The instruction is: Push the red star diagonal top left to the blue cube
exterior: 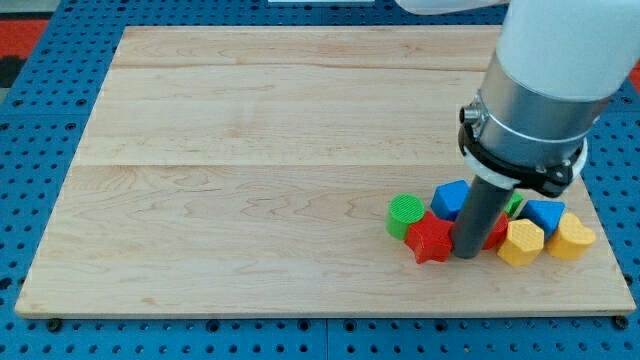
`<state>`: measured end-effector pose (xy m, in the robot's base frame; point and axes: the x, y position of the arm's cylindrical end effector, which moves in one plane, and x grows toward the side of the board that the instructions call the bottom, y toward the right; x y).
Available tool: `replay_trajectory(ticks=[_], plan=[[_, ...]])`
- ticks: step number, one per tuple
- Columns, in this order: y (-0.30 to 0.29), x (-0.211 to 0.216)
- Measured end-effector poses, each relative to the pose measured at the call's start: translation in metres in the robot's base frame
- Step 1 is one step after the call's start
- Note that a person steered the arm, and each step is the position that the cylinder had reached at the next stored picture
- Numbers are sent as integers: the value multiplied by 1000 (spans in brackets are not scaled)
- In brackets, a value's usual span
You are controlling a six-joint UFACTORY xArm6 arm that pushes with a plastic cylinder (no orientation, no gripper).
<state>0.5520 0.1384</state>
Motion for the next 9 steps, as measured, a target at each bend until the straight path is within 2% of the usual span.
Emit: replay_trajectory(ticks=[1, 2, 3, 4, 7, 9], plan=[[-2, -5], [21, 3], [37, 42], [27, 62], [-24, 40], [-25, 15]])
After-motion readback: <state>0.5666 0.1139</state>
